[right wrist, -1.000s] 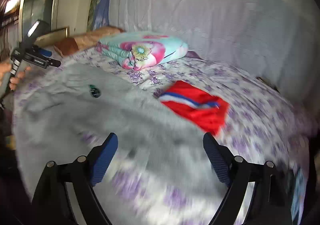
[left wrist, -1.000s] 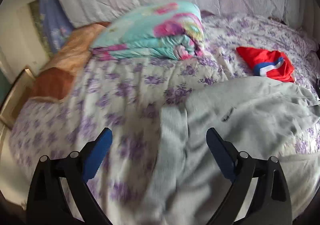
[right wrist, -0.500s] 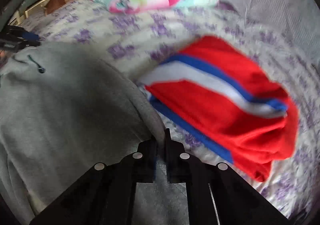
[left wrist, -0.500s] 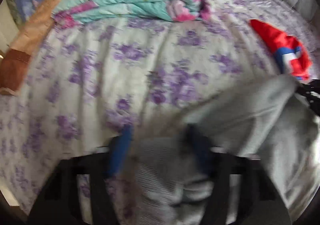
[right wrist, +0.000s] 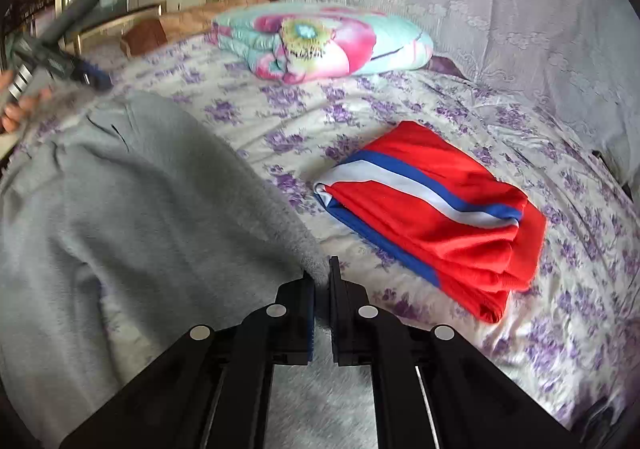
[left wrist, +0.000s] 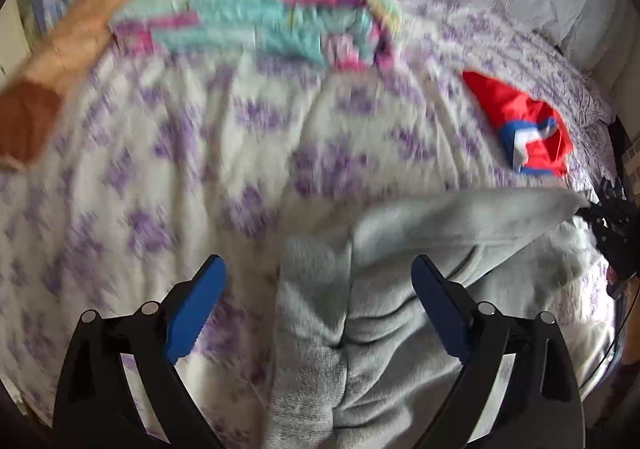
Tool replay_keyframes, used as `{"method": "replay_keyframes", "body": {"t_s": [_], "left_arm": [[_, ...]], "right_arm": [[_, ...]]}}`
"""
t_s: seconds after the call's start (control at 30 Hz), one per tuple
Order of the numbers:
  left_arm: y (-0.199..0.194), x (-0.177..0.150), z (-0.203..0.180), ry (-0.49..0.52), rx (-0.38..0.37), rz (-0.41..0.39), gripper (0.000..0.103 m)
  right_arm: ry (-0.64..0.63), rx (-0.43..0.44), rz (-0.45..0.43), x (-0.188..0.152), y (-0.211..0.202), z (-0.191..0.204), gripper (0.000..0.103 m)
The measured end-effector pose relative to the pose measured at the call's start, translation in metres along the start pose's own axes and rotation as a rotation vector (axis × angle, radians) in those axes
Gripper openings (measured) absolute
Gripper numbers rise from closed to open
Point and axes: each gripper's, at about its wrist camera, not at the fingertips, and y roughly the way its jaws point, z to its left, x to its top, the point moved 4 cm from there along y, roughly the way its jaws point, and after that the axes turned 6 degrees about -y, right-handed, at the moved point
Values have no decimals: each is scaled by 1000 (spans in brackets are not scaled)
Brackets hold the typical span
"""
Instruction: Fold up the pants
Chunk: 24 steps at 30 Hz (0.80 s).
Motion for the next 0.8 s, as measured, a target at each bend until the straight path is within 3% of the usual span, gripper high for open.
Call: {"method": "replay_keyframes", "body": {"t_s": [0.13, 0.2, 0.3, 0.33, 0.37, 0.4, 0.5, 0.63, 0.7, 0.8], "left_arm": [[28, -3, -5, -41, -74, 78, 89], [30, -4, -14, -42, -106, 81, 61], [17, -3, -20, -36, -60, 19, 36], [10, -3, -20, -45, -72, 3, 32], [-4, -4, -18, -56, -89, -30, 11], [-16, -4, -16, -64, -111, -51, 8], [-64, -16, -8, -76, -179, -132, 8], [-107, -59, -8, -39, -211, -170, 8], [-122, -88, 0, -34, -237, -168, 8], [-121, -130, 10, -58, -260, -94, 9]], "right_arm": [[18, 15, -10, -13, -7, 3, 7], [16, 6, 8, -18, -3, 6, 7], [19, -28, -6, -16, -9, 6, 6], [20, -36, -19, -14, -14, 6, 6], [21, -44, -36, -12, -20, 6, 6], [18, -59, -66, -7, -33, 7, 6], [9, -70, -155, 0, -74, 20, 6], [-61, -86, -271, -12, -152, 73, 6], [-84, -88, -285, -28, -175, 102, 6], [-91, -53, -243, -70, -188, 154, 7]]}}
